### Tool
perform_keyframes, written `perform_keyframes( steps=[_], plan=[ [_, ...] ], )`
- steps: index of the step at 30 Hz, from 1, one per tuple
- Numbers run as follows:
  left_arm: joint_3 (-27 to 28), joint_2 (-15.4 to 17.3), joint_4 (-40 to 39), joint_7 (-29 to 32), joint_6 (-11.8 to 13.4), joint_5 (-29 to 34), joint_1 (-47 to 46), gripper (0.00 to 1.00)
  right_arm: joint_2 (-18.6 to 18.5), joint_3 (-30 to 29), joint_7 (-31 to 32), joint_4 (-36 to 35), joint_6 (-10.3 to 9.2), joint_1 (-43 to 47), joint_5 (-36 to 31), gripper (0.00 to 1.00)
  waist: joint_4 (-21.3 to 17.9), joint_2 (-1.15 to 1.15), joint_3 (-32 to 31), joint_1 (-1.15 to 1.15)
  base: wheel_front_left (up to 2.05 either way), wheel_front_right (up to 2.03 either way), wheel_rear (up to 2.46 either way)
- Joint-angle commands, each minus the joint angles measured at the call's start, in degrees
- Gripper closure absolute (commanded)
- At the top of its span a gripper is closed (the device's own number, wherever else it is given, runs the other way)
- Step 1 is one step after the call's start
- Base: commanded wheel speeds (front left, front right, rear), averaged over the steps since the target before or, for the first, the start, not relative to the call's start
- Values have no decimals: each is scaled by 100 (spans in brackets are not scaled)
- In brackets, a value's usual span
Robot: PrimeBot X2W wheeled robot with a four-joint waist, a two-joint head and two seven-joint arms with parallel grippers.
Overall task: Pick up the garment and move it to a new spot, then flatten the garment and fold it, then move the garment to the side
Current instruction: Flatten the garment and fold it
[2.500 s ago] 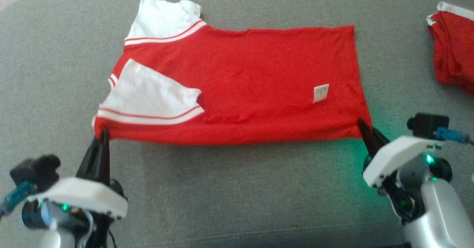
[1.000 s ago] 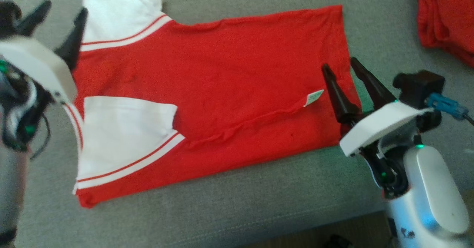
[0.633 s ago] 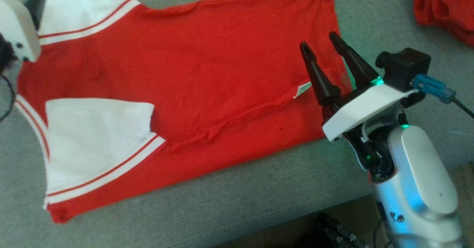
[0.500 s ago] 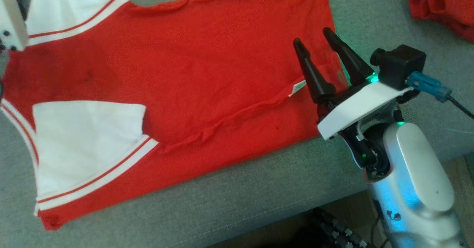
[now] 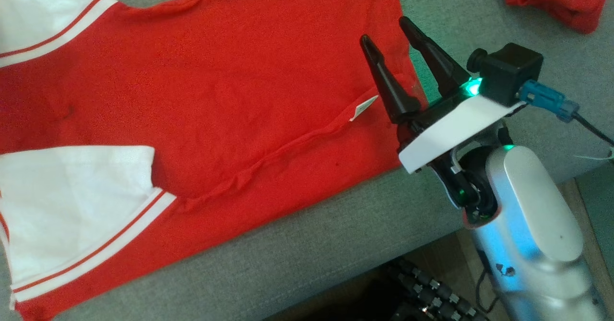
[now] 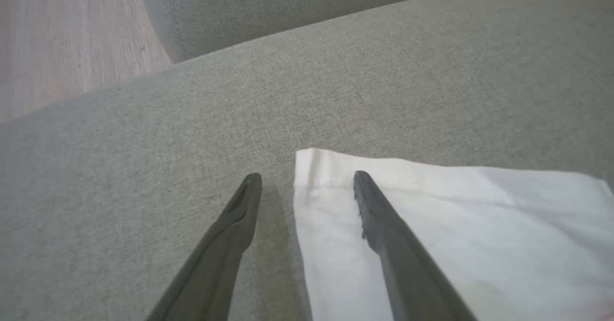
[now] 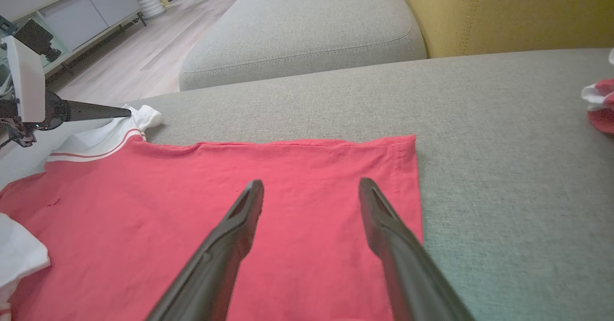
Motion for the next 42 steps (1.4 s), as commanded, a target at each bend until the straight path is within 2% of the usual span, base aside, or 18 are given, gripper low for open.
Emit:
perform_keyframes(
  steps=[1,4,5,6,8,9,15,21,31,42],
  plan=[
    [184,330,-171,24,19,64,-270,0,-41,88,-65,-235,-5,-45,19,0,-9,0,5,0,0,0,0],
    [117,295,-116,60,-23,43,-267,0,-66,80,-65,-240,-5,-51,19,0,-16,0,2,0,0,0,0],
    [92,287,-107,73,-39,40,-263,20,-75,72,-59,-238,-5,-59,19,0,-14,0,-3,0,0,0,0],
    [71,275,-101,83,-60,26,-259,56,-82,61,-52,-236,-5,-70,19,0,-10,0,-11,0,0,0,0],
    [24,248,-98,83,-116,-4,-252,80,-104,36,-31,-224,-5,-111,5,0,4,0,-28,0,0,0,0],
    [-5,226,-107,77,-148,-24,-243,98,-122,19,-15,-208,-5,-144,-8,0,14,0,-38,0,0,0,0],
    [-116,26,-216,-291,-257,-100,-278,100,-363,-201,157,150,-5,-561,-378,0,171,0,-149,0,0,0,0],
    [-156,-222,-307,-805,-294,-172,-350,100,-695,-365,475,956,-5,-1160,-760,0,492,0,-301,0,0,0,0],
    [-306,-465,-651,-1309,-396,-329,-243,100,-1135,-226,880,2446,-5,-1921,-732,0,1078,0,-436,0,0,0,0],
    [-436,-600,-1192,-1438,-432,-493,-30,100,-1179,22,951,3494,-5,-2436,-419,0,1365,0,-407,0,0,0,0]
  ],
)
